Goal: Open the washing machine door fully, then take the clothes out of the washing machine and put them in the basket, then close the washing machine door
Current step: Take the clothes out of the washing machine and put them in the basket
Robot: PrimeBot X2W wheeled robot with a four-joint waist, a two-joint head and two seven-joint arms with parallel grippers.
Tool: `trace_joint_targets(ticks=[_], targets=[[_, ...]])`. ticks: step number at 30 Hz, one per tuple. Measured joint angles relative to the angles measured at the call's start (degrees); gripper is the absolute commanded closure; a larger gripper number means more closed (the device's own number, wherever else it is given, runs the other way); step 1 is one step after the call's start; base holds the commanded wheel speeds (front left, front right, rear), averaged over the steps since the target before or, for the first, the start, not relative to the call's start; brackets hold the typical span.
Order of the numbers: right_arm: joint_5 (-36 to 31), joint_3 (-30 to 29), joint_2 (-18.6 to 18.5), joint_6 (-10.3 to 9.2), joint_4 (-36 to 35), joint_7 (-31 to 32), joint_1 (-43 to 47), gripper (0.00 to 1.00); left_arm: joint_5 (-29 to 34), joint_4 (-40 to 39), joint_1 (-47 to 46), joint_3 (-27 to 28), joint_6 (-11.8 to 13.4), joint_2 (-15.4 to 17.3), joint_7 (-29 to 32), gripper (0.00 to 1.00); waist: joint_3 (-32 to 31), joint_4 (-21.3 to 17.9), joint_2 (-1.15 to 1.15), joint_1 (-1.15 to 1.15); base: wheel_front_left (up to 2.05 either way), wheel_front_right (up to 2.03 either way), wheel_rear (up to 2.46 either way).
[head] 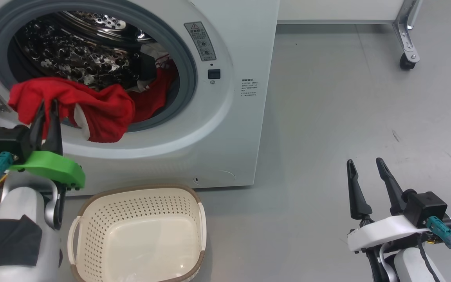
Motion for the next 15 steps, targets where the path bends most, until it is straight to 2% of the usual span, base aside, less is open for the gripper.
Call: trace_joint_targets(ticks=[6, 15], targets=[[-0.07, 0.03, 0.05, 0.01, -0.01, 0.00, 0.04, 0.00, -0.19, -5.17, 0.96, 0.26, 0.00, -0.29, -0.01, 1.00, 0.31, -0.14, 0.00, 0.00, 0.00, 0.00, 0.00], [-0.24, 0.69, 0.14, 0.44, -0.45, 0.00, 0.05, 0.00, -0.14, -5.45, 5.56, -0.56, -0.01, -0.54, 0.00, 1.00, 1.26, -0.49, 0.00, 0.00, 0.00, 0.00, 0.00]])
